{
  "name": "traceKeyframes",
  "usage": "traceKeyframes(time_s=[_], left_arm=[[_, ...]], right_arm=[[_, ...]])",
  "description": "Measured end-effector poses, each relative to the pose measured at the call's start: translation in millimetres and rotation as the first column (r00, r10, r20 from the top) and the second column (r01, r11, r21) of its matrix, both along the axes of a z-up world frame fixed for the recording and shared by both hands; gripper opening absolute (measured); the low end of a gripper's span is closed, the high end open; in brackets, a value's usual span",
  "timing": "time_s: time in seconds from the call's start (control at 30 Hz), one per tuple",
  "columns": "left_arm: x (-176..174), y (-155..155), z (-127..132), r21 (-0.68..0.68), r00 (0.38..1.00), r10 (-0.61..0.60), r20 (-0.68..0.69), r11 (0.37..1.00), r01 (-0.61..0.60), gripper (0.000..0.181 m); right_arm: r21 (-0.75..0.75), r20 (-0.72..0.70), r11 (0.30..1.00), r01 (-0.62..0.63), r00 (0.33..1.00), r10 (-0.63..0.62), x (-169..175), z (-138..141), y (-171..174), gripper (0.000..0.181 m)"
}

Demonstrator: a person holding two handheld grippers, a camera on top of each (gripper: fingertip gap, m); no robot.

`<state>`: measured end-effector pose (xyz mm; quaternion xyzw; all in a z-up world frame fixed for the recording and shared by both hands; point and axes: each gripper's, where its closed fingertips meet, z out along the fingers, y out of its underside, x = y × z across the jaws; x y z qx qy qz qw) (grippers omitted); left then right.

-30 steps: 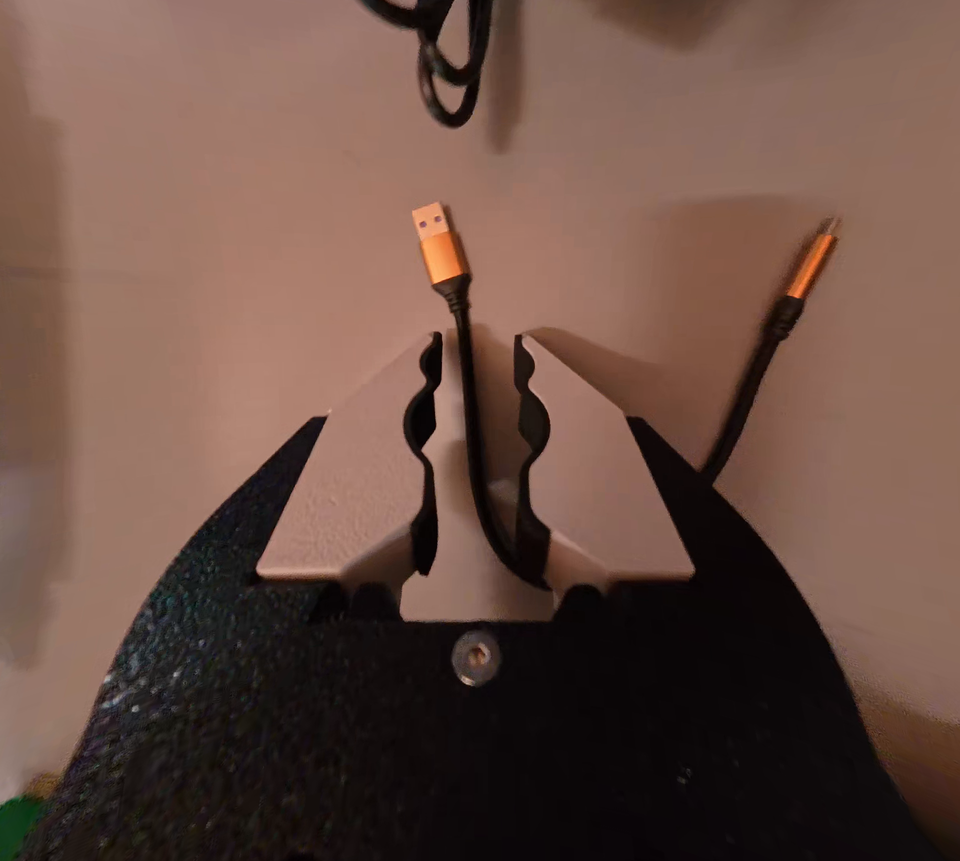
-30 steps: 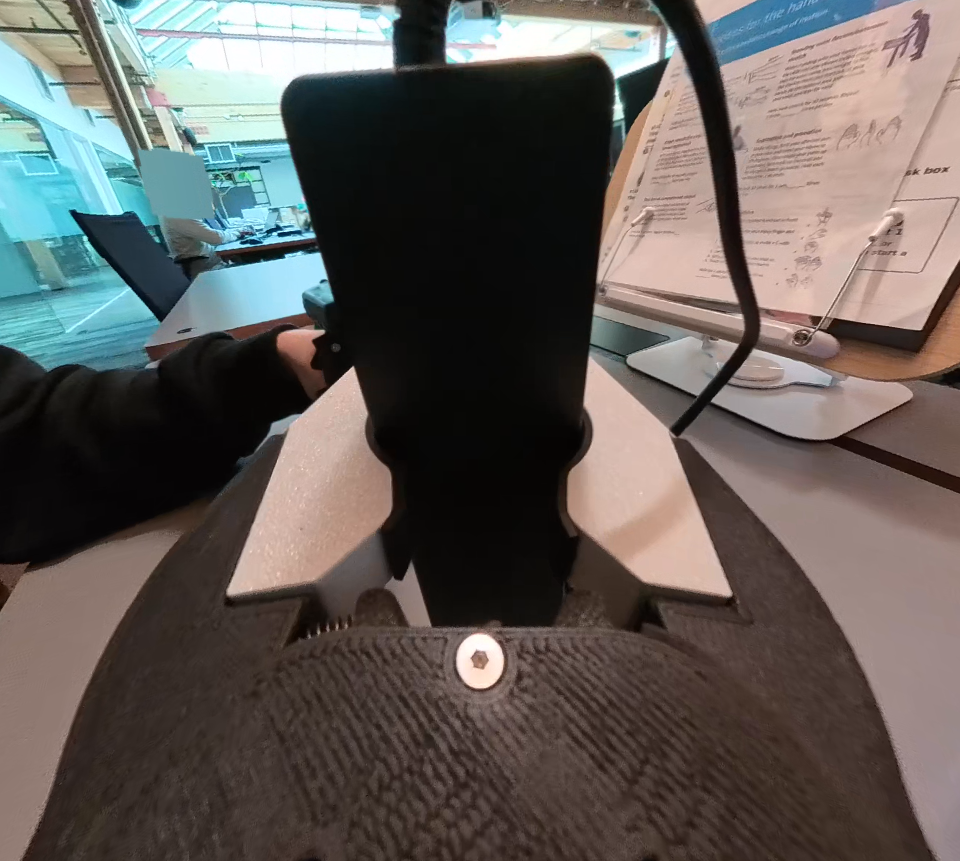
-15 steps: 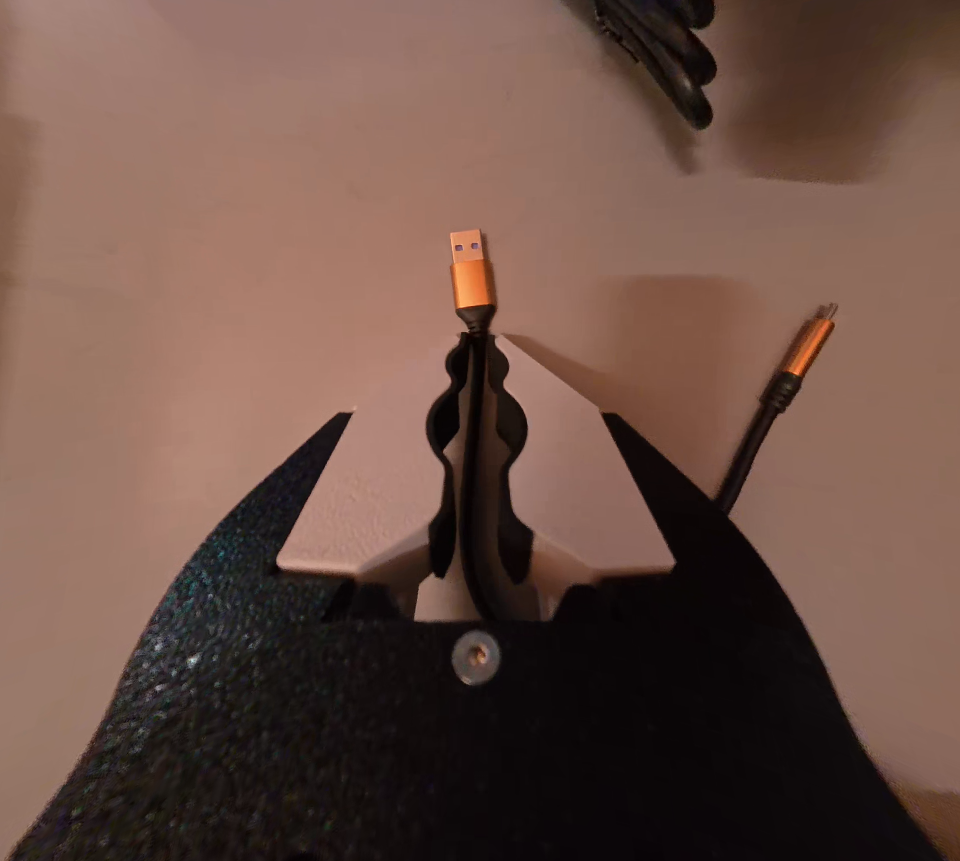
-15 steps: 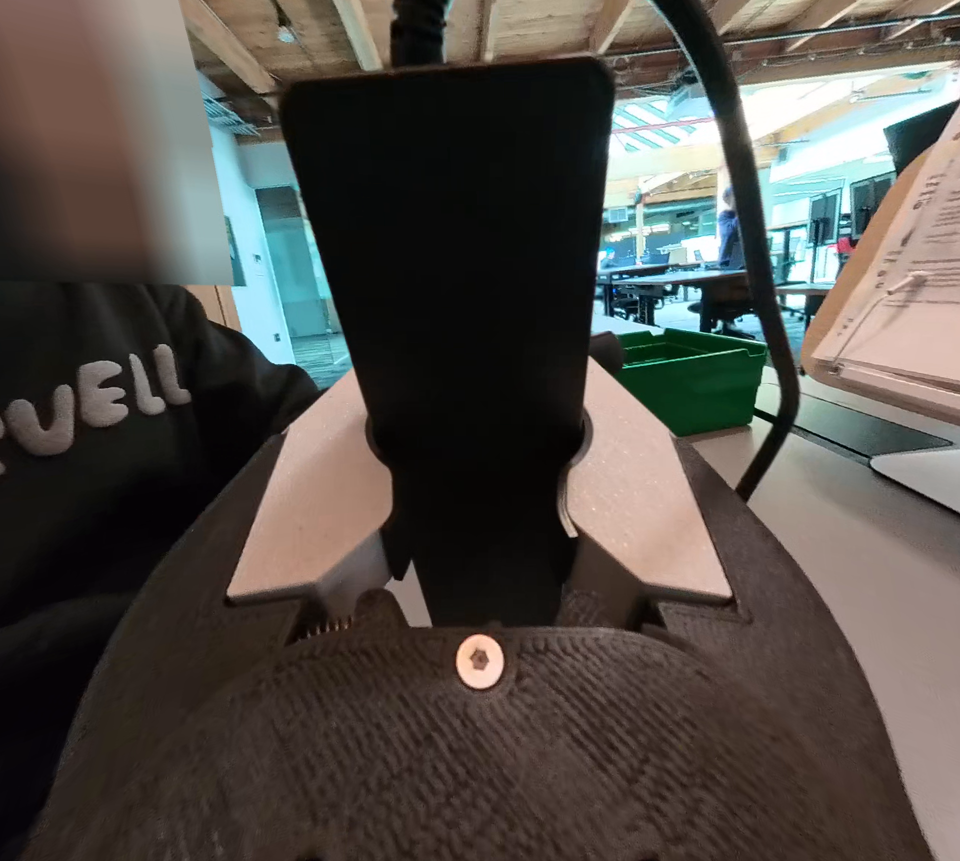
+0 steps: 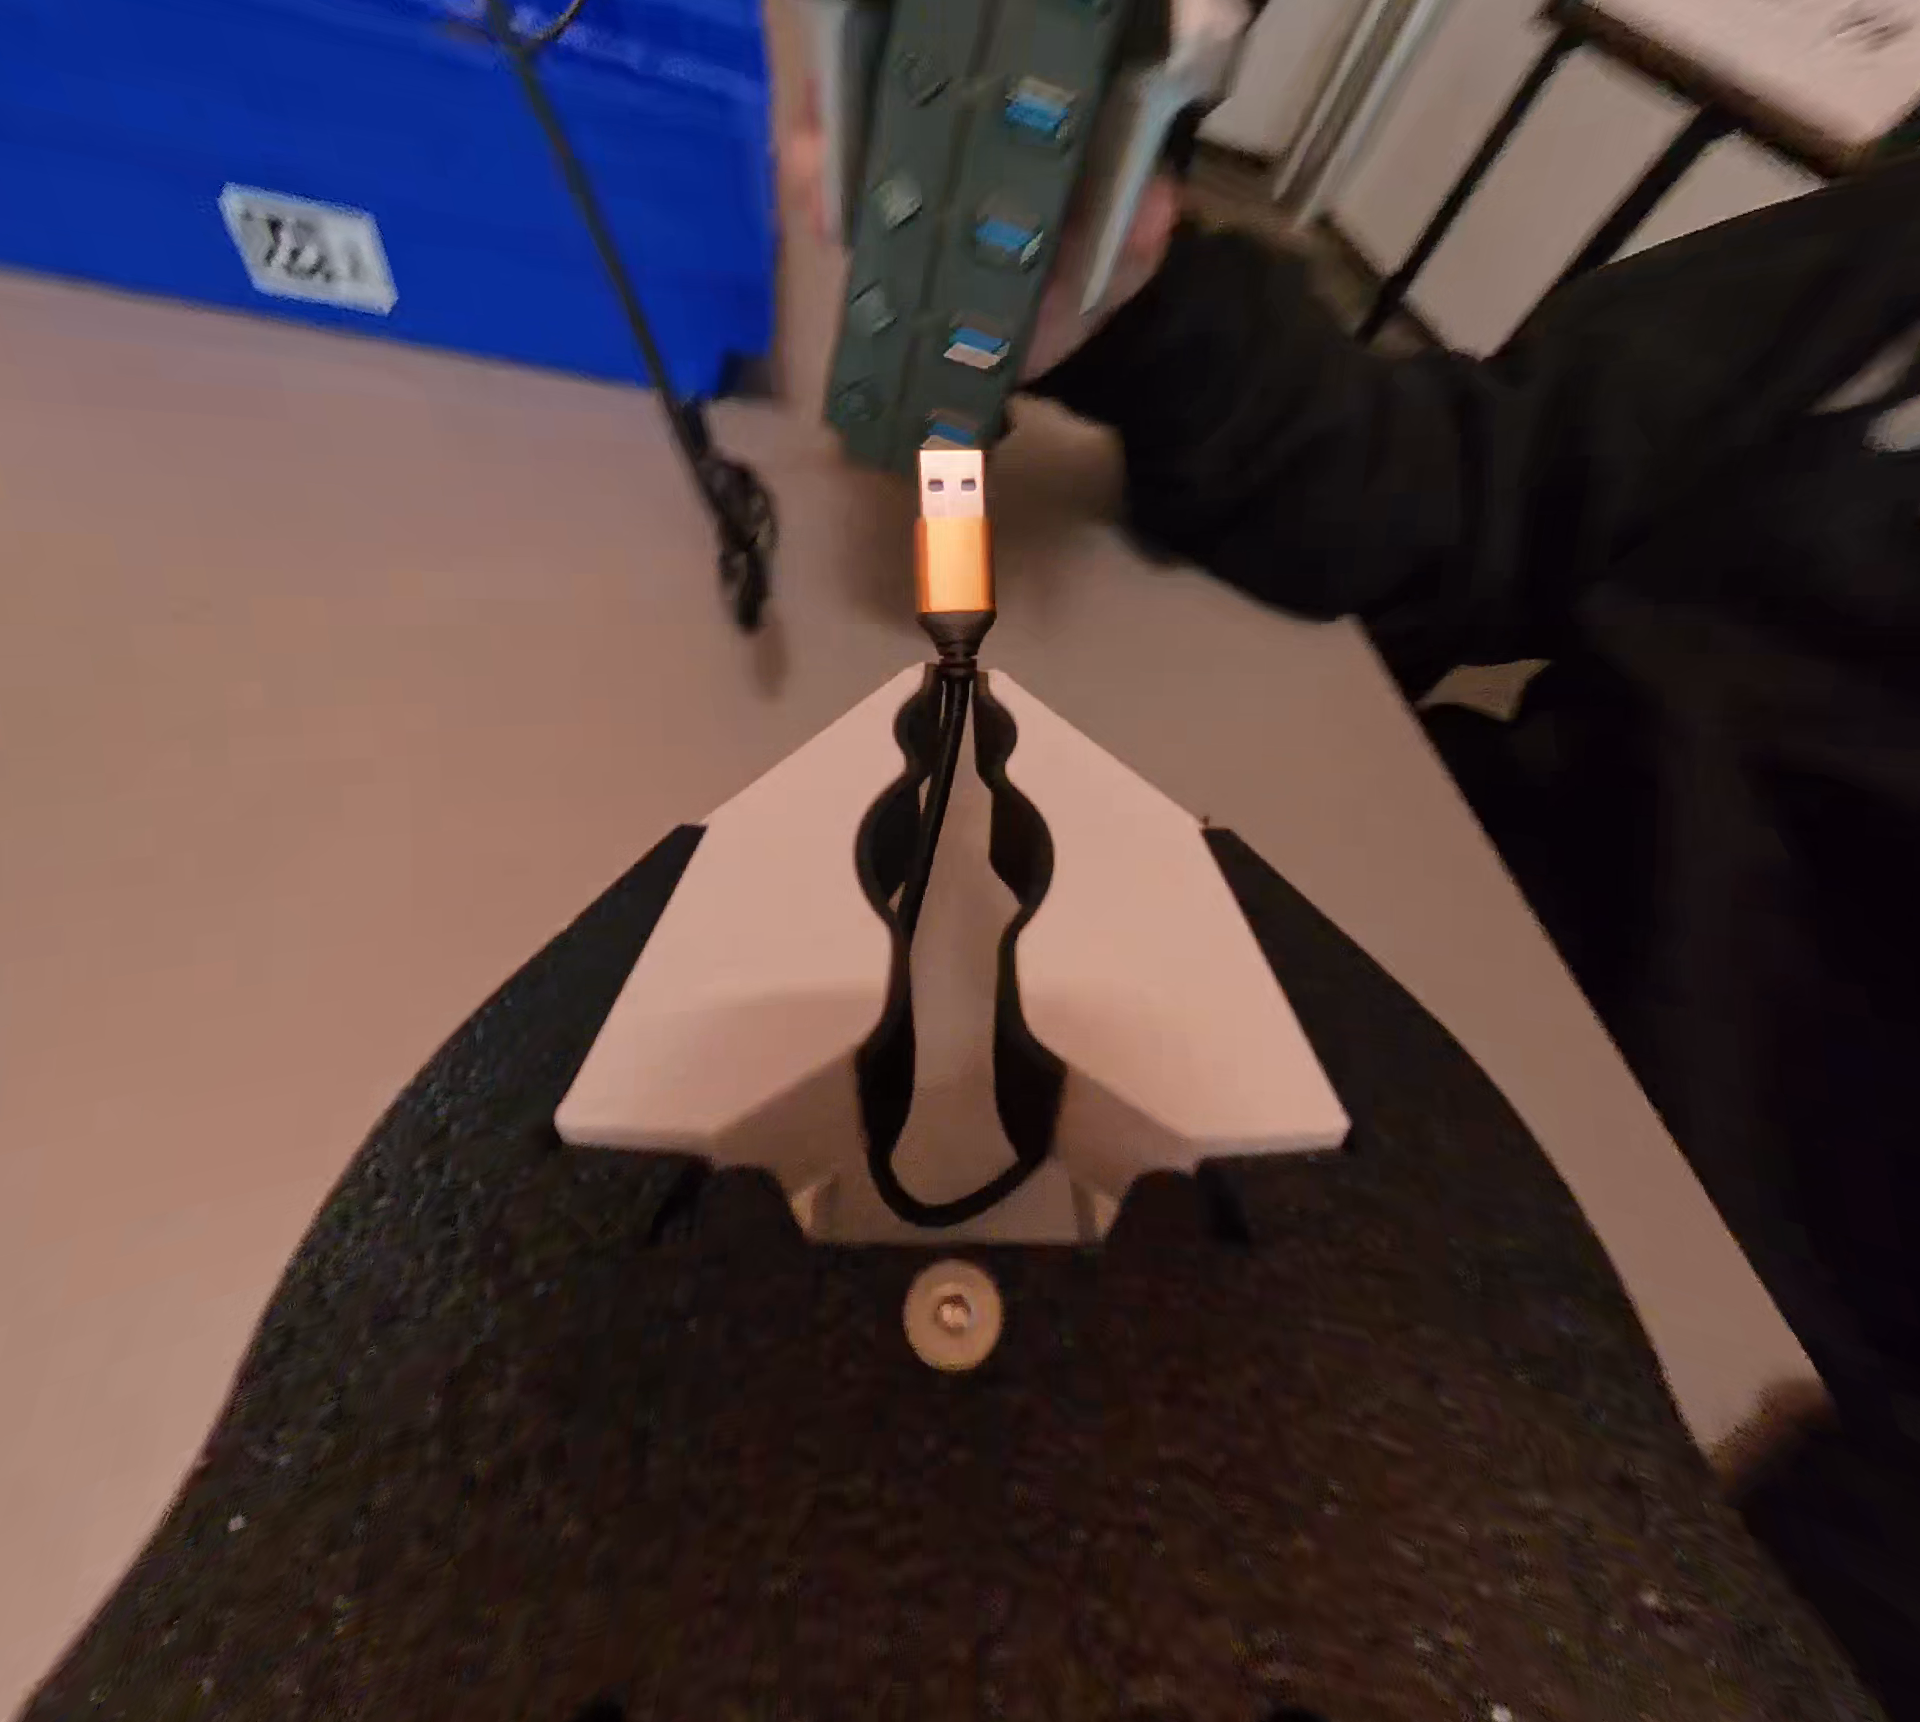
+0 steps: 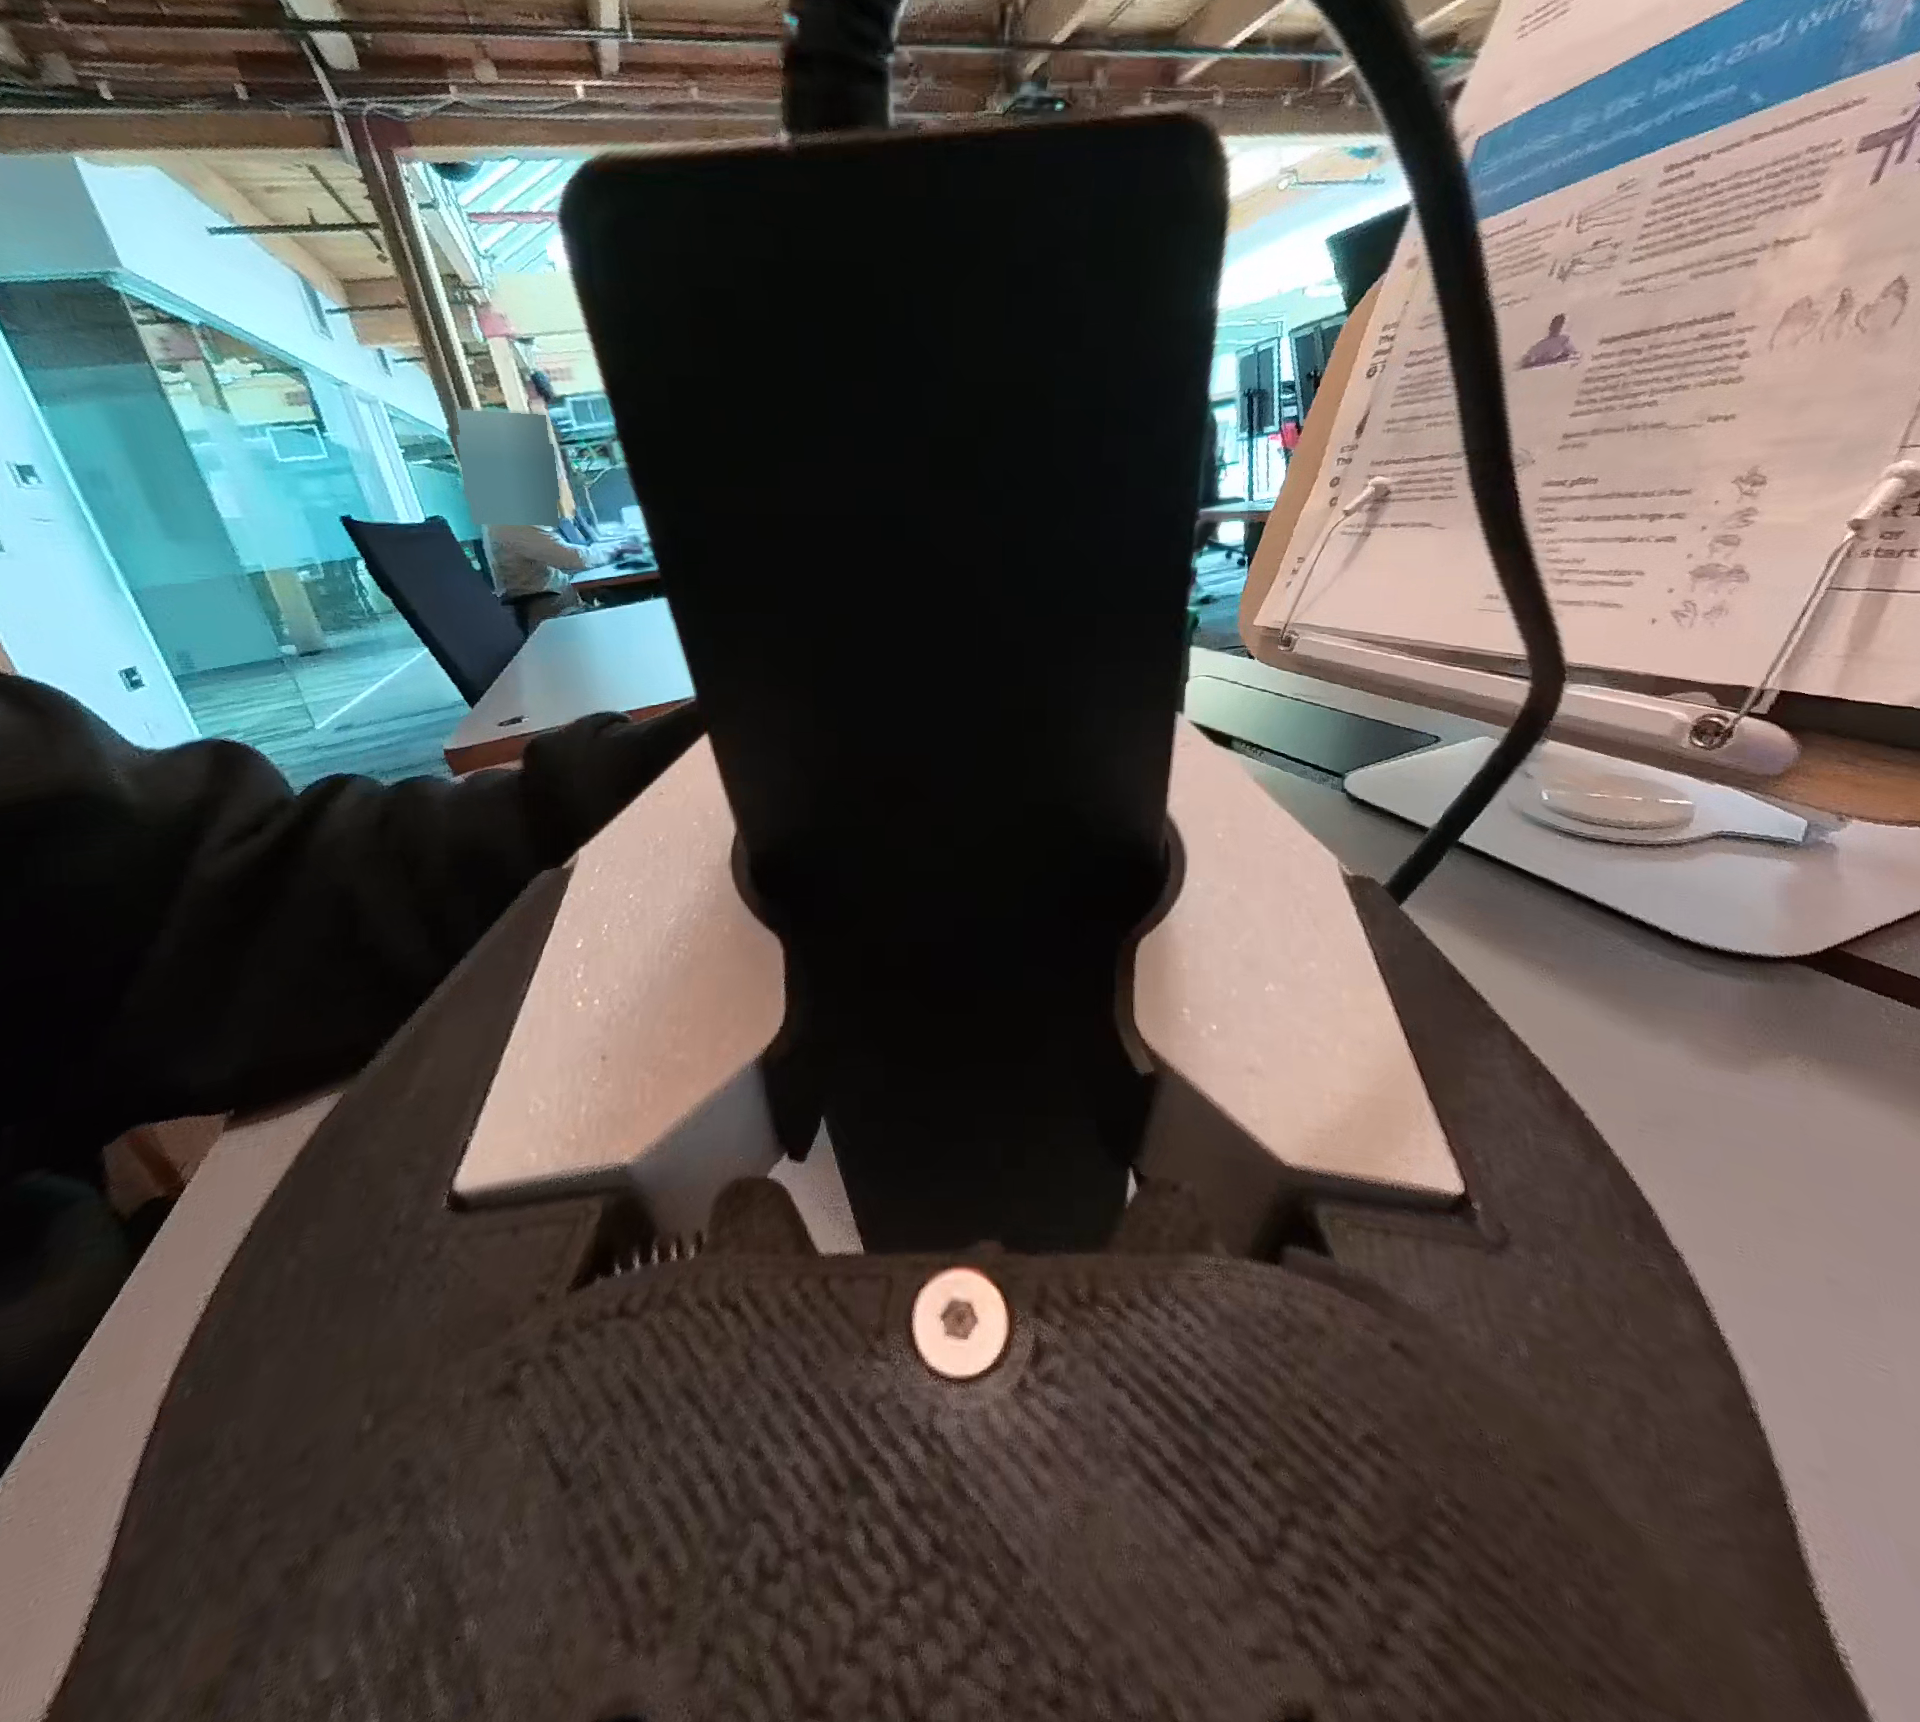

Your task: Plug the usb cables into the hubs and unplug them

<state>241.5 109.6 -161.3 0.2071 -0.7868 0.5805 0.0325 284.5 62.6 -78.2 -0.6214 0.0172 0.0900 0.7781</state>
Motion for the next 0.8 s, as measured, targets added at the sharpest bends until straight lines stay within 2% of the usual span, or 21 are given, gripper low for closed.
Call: traceKeyframes(time_s=[0.13,0.3,0.4,0.5,0.53,0.6,0.63,0.67,0.73,0.77,0.8], left_arm=[[-16.5,-3.8,23.4,-0.127,0.992,-0.098,0.075,0.986,0.107,0.003],[-19.0,-2.9,27.0,-0.133,0.989,-0.106,0.101,0.984,0.119,0.003],[-4.3,2.8,19.9,-0.032,0.994,-0.007,0.108,0.999,0.010,0.003],[11.2,10.6,18.6,0.111,0.971,0.099,0.216,0.986,-0.125,0.003],[20.8,17.1,20.7,0.158,0.949,0.161,0.272,0.965,-0.209,0.003],[43.9,39.5,32.1,0.223,0.856,0.313,0.411,0.877,-0.427,0.004],[55.9,55.5,45.0,0.212,0.767,0.401,0.501,0.802,-0.558,0.004],[64.5,72.2,62.2,0.168,0.649,0.477,0.592,0.715,-0.679,0.004],[66.4,96.0,98.3,0.045,0.411,0.534,0.739,0.570,-0.821,0.004],[62.6,98.6,111.5,0.000,0.331,0.515,0.791,0.542,-0.841,0.004],[58.2,91.6,116.8,-0.002,0.313,0.460,0.831,0.566,-0.825,0.004]], right_arm=[[-0.027,0.019,0.999,-0.023,1.000,0.024,-6.0,-4.0,4.0,0.063],[-0.046,0.042,0.998,-0.053,0.998,0.055,-13.8,-6.7,7.6,0.063],[-0.068,0.043,0.997,-0.031,0.998,0.034,-10.6,-10.0,9.4,0.063],[-0.026,0.034,0.997,-0.076,0.996,0.077,-16.7,-3.5,6.1,0.063],[-0.002,0.026,0.994,-0.110,0.994,0.110,-21.0,0.3,3.8,0.063],[0.036,0.026,0.982,-0.184,0.983,0.183,-31.0,6.2,-1.3,0.063],[0.054,0.029,0.976,-0.210,0.978,0.208,-34.8,8.7,-3.5,0.063],[0.066,0.028,0.970,-0.235,0.972,0.233,-38.1,10.3,-5.3,0.063],[0.082,0.033,0.960,-0.266,0.964,0.264,-42.7,12.2,-7.9,0.063],[0.085,0.038,0.958,-0.275,0.961,0.273,-44.3,12.6,-8.6,0.063],[0.086,0.045,0.953,-0.291,0.957,0.288,-46.9,12.7,-9.8,0.063]])
